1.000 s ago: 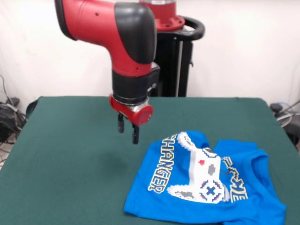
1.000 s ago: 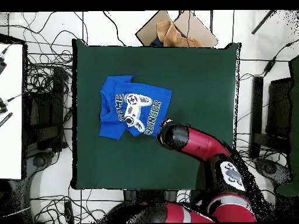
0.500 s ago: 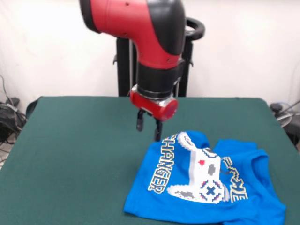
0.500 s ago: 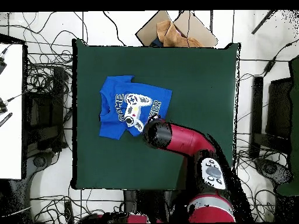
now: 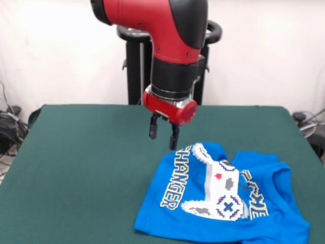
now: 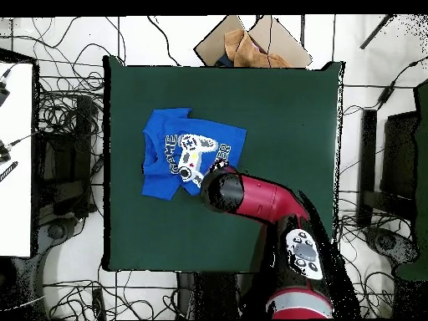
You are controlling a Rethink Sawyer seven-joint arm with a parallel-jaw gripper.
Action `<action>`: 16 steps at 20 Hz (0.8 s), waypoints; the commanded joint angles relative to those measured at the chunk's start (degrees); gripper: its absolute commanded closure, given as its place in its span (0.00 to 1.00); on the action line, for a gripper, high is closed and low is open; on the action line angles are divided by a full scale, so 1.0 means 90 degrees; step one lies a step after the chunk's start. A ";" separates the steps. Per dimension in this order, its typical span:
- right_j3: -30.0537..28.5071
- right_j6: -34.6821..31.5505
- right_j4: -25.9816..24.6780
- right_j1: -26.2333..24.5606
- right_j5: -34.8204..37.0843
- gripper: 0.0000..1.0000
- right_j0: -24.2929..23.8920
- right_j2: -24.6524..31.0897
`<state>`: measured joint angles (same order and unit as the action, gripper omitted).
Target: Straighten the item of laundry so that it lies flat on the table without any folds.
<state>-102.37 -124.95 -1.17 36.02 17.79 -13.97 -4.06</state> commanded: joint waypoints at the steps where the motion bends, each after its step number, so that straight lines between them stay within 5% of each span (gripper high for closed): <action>1: -0.0260 -0.0962 0.0397 0.0159 0.0724 0.00 0.0071 0.0101; 8: -0.0181 -0.1028 0.0495 0.0076 0.0750 0.00 0.0229 0.0079; 16: -0.0230 -0.1330 0.0624 -0.0578 -0.0115 0.00 0.0396 0.0099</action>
<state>-102.37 -124.95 0.95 36.21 18.11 -12.83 -4.12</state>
